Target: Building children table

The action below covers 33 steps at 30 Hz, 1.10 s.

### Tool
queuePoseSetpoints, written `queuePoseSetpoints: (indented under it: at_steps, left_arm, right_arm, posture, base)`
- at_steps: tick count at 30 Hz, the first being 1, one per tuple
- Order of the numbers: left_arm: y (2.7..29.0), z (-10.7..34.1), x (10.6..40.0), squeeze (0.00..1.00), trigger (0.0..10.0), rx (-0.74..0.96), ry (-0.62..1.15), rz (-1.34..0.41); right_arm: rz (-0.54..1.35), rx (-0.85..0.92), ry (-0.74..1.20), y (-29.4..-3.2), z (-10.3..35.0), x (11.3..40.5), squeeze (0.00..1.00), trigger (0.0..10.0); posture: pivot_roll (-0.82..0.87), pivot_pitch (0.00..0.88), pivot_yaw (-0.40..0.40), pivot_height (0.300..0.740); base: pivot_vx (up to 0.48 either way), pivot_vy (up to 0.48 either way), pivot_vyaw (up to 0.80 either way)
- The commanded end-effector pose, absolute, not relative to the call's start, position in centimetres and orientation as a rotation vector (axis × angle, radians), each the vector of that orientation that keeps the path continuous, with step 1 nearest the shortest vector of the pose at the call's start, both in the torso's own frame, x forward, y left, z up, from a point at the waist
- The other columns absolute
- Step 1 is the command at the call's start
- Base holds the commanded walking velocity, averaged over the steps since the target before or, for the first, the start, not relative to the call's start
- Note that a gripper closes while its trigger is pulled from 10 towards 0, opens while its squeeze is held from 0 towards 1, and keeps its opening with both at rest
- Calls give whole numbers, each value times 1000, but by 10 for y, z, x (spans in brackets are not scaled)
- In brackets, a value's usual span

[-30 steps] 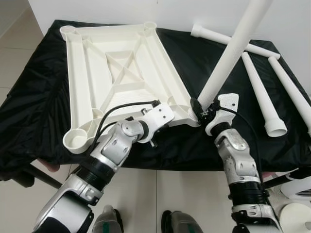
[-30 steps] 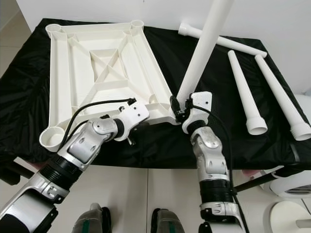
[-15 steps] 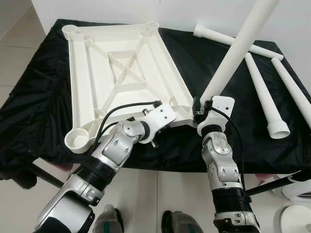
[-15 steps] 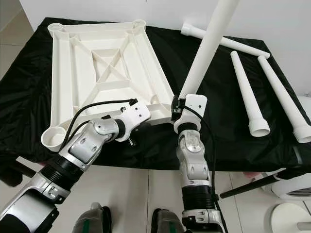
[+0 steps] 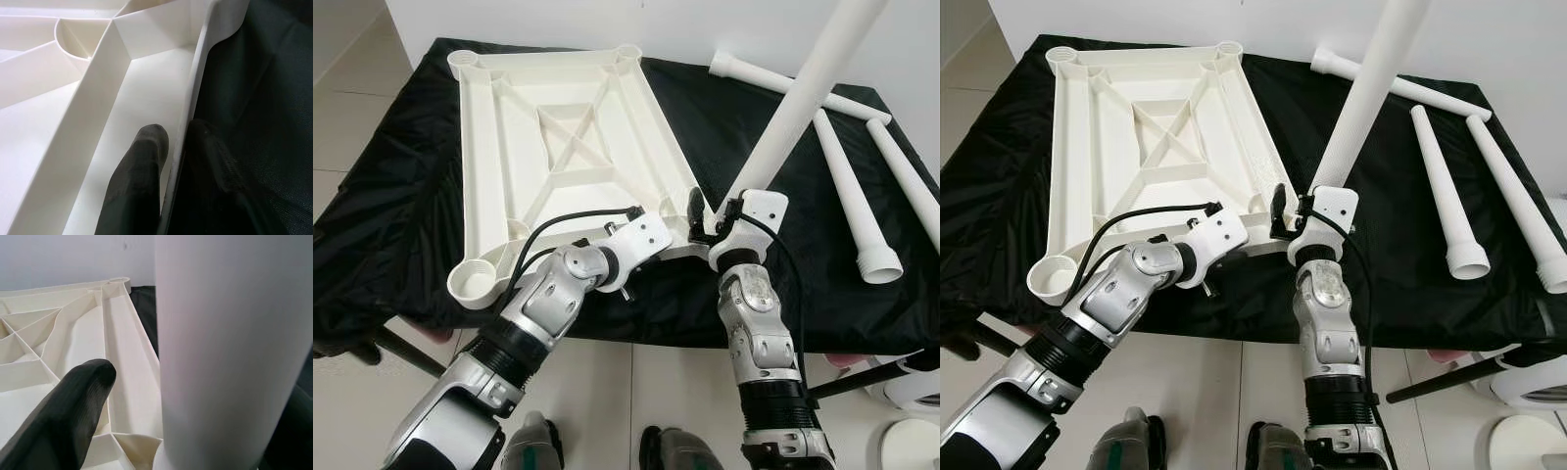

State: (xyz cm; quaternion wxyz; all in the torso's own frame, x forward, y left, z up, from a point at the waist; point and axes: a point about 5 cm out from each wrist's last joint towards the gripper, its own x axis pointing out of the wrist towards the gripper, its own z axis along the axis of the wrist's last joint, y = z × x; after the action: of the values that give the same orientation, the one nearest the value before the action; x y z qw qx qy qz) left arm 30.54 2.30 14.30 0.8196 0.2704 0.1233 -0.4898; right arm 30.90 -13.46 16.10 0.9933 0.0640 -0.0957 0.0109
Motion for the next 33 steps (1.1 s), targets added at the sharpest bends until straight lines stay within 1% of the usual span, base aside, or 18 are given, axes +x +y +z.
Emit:
queuePoseSetpoints:
  at_steps: [1,4,5,7,8,10,14,16,18,21,23,33]
  left_arm:
    - [12,139,295,0,10000,583,264,-1137]
    - [13,138,295,0,10000,583,266,-1135]
    - [13,138,296,0,10000,583,267,-1133]
    - [13,139,296,0,10000,582,267,-1131]
    - [14,139,297,0,10000,577,268,-1125]
    - [14,139,297,0,10000,575,268,-1123]
    - [11,139,296,0,10000,574,264,-1130]
    - [10,139,296,0,10000,572,264,-1130]
    - [10,139,296,0,10000,570,263,-1131]
    - [10,140,297,0,10000,569,263,-1131]
    - [10,140,297,0,10000,571,261,-1130]
    - [10,141,299,0,10000,574,255,-1128]
  right_arm:
    - [40,143,-203,-137,162,307,1000,10000]
    - [82,143,-203,-141,162,306,1000,10000]
    - [123,130,-199,-144,161,306,0,10000]
    - [150,120,-195,-147,160,306,0,10000]
    - [198,113,-185,-153,158,307,0,10000]
    - [210,114,-183,-155,158,307,0,10000]
    - [342,64,-163,-174,155,311,0,10000]
    - [378,56,-157,-176,155,311,0,10000]
    - [452,53,-134,-182,153,312,0,10000]
    - [465,36,-127,-184,153,313,0,10000]
    - [502,23,-114,-192,152,315,0,10000]
    - [613,16,-80,-203,152,323,0,10000]
  posture:
    - [-10,78,-56,740]
    - [-10,80,-56,740]
    - [-11,83,-55,740]
    - [-11,83,-55,740]
    - [-13,83,-54,740]
    - [-13,83,-54,740]
    - [-17,81,-53,740]
    - [-18,81,-52,740]
    - [-18,79,-52,740]
    - [-18,79,-52,740]
    - [-18,77,-51,740]
    - [-19,70,-50,740]
  base:
    - [0,0,0]
    - [0,0,0]
    - [0,0,0]
    - [0,0,0]
    - [0,0,0]
    - [0,0,0]
    - [0,0,0]
    - [0,0,0]
    - [0,0,0]
    - [0,0,0]
    - [0,0,0]
    - [0,0,0]
